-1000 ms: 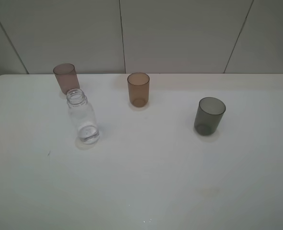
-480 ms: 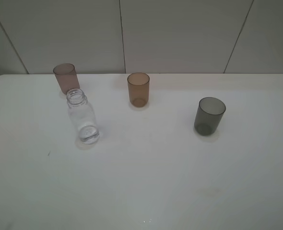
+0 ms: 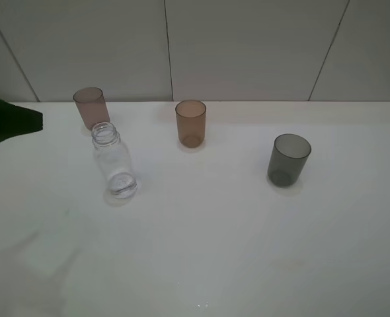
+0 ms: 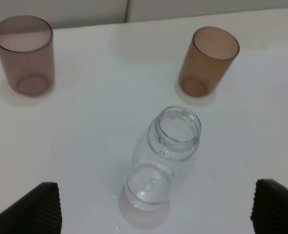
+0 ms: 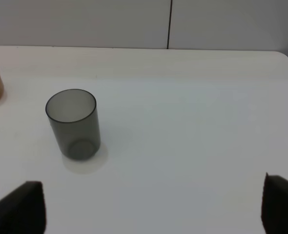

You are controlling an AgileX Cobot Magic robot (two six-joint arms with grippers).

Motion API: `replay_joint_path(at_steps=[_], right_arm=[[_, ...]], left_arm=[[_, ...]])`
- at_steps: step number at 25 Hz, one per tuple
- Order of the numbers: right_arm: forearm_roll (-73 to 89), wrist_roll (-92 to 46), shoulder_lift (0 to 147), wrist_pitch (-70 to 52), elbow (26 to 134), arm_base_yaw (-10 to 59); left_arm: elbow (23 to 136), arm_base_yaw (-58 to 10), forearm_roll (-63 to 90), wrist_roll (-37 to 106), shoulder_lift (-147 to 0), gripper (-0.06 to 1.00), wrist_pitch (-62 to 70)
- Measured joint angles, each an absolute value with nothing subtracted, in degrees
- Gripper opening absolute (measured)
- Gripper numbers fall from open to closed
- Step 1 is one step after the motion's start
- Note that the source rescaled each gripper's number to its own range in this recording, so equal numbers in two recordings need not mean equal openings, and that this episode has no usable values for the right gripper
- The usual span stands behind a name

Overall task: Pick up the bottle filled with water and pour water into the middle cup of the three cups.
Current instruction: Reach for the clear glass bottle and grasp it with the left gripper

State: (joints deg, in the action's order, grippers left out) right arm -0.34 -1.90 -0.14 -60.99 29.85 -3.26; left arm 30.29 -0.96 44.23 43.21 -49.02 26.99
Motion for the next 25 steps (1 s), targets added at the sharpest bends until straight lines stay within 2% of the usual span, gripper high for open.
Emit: replay_joint_path(at_steps=[6, 11, 15, 21, 25], right_arm=[[-0.34, -1.90, -0.14, -60.99, 29.85, -3.26], [-0.34, -1.90, -0.14, -60.99, 29.85, -3.26], [-0.34, -1.90, -0.14, -60.99, 29.85, -3.26], [-0.34, -1.90, -0.14, -60.99, 29.85, -3.26], [-0.34, -1.90, -0.14, -60.99, 29.85, -3.26]], left_arm=[[29.50, -1.59, 49.98, 50.84, -60.80, 1.00, 26.71], [27.28, -7.34, 54.85, 54.51, -66.23, 1.00, 23.95], [23.26, -13.81, 55.84, 55.25, -67.12, 1.00, 14.17], [16.58, -27.15, 56.00, 55.20, -67.19, 1.00, -5.11], [14.81, -32.70, 56.11, 54.52, -67.72, 1.00, -16.57]])
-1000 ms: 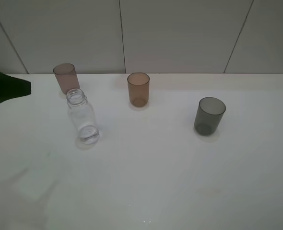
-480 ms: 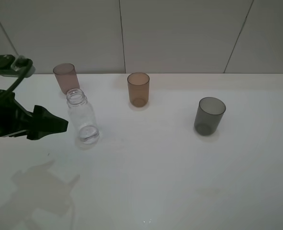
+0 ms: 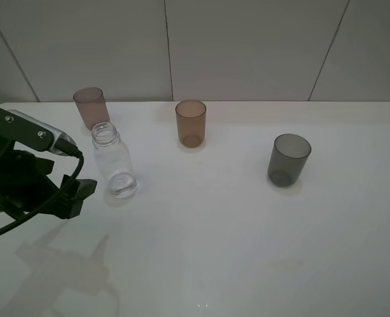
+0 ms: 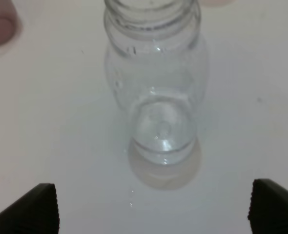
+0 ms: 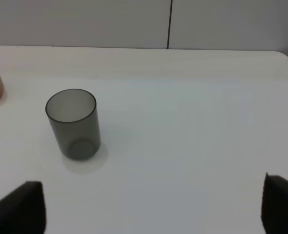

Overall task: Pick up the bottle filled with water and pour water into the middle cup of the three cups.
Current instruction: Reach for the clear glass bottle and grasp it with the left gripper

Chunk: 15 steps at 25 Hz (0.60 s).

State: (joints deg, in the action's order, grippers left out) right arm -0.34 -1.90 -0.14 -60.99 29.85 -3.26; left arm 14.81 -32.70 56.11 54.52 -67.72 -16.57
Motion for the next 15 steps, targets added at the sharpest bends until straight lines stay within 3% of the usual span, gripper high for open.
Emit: replay_joint_path(at_steps=[4, 11, 15], right_arm=[[-0.34, -1.90, -0.14, -60.99, 29.85, -3.26], [-0.34, -1.90, -0.14, -60.99, 29.85, -3.26], [-0.34, -1.90, -0.14, -60.99, 29.85, -3.26]], left_arm=[[14.73, -34.77, 53.79, 47.69, -70.10, 1.00, -21.81], [14.73, -35.10, 34.20, 22.89, -77.17, 1.00, -29.44], [14.73, -35.10, 31.69, 17.95, -82.00, 1.00, -34.89]])
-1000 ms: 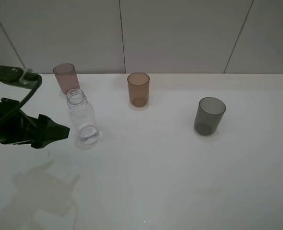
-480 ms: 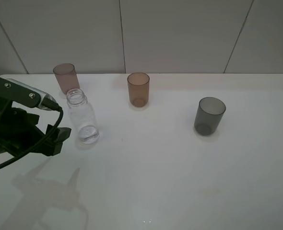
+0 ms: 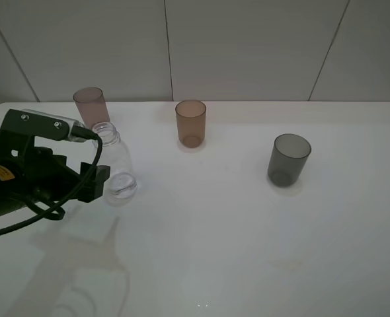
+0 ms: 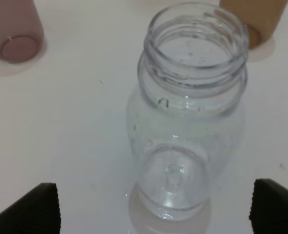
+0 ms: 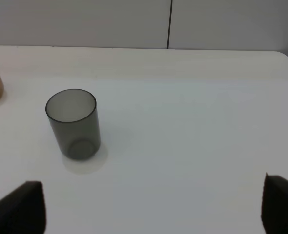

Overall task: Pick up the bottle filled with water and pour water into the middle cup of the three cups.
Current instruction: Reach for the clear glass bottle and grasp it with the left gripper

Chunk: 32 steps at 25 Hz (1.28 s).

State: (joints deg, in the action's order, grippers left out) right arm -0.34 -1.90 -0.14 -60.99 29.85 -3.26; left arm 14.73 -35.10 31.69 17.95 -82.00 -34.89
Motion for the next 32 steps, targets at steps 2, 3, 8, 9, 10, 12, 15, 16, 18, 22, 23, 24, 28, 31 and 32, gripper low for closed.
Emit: replay_joint_path(at_steps=[2, 3, 8, 9, 10, 12, 15, 16, 18, 22, 23, 24, 28, 31, 32], right_arm=[[-0.34, -1.90, -0.14, -60.99, 29.85, -3.26], [-0.34, -1.90, -0.14, -60.99, 29.85, -3.26], [0.00, -1.90, -0.14, -60.99, 29.85, -3.26], [-0.34, -1.90, -0.14, -60.99, 29.85, -3.26], [0.00, -1.90, -0.14, -60.99, 29.85, -3.26], [-0.34, -1.90, -0.14, -60.99, 29.85, -3.26], [0.00, -1.90, -0.14, -60.99, 29.85, -3.26], [-0.34, -1.90, -0.14, -60.99, 29.85, -3.26], [-0.34, -1.90, -0.14, -60.99, 29.85, -3.26], [-0.34, -1.90, -0.14, -60.99, 29.85, -3.26], [-0.34, -1.90, -0.14, -60.99, 29.85, -3.26], [-0.34, -1.90, -0.14, -60.99, 29.85, -3.26], [-0.34, -1.90, -0.14, -60.99, 29.85, -3.26], [-0.34, -1.90, -0.14, -60.99, 29.85, -3.26], [-0.34, -1.90, -0.14, -60.99, 29.85, -3.26]], left_arm=[[14.73, -35.10, 30.71, 17.57, -84.57, 1.00, -37.14], [14.73, -35.10, 29.97, 17.51, -86.14, 1.00, -38.22], [14.63, -35.10, 26.00, 15.07, -92.23, 1.00, -44.48], [14.63, -35.10, 24.80, 13.71, -93.31, 1.00, -46.04], [14.63, -35.10, 23.16, 12.02, -94.64, 1.00, -48.00], [14.63, -35.10, 20.12, 9.12, -97.29, 1.00, -52.22], [14.63, -35.10, 17.32, 7.54, -100.87, 1.00, -57.45], [14.63, -35.10, 16.95, 7.41, -102.11, 1.00, -58.68], [14.52, -35.10, 16.66, 7.29, -104.63, 1.00, -61.54], [14.72, -35.10, 16.50, 7.25, -107.97, 1.00, -65.87], [14.89, -35.10, 16.30, 7.25, -108.61, 1.00, -66.55], [15.11, -35.10, 16.14, 7.25, -109.18, 1.00, -66.92], [16.05, -35.10, 15.07, 7.19, -110.76, 1.00, -68.36], [17.15, -35.10, 14.75, 7.07, -111.67, 1.00, -68.36], [17.63, -35.10, 14.68, 7.00, -112.05, 1.00, -68.36]])
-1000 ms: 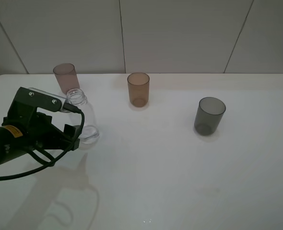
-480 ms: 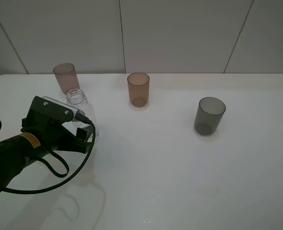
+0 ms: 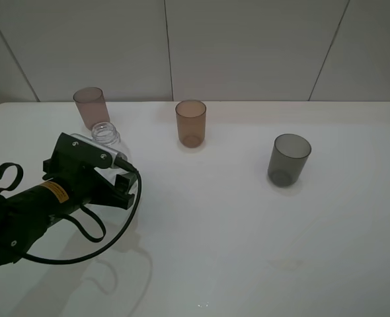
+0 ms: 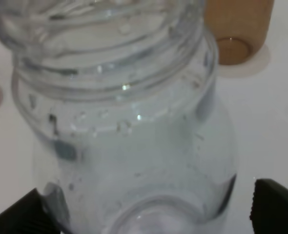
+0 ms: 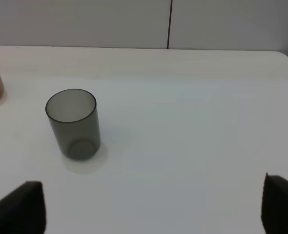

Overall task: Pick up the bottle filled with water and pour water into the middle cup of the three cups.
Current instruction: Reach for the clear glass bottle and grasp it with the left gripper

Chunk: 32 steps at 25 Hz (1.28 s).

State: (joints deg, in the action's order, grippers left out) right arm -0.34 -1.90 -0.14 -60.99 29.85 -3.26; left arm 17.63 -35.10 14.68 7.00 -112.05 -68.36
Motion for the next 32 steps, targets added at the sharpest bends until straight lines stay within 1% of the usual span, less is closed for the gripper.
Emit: replay_joint_path(at_steps=[7, 22, 32], right_arm=[[-0.34, -1.90, -0.14, -60.99, 29.85, -3.26], [-0.34, -1.90, -0.14, -60.99, 29.85, -3.26], [-0.34, -1.90, -0.14, -60.99, 29.85, -3.26]], left_arm=[[18.88, -35.10, 16.12, 5.45, -114.77, 1.00, -69.27], [21.37, -35.10, 15.40, 5.27, -115.07, 1.00, -69.49], [25.40, -35.10, 15.20, 5.12, -120.80, 1.00, -69.56]])
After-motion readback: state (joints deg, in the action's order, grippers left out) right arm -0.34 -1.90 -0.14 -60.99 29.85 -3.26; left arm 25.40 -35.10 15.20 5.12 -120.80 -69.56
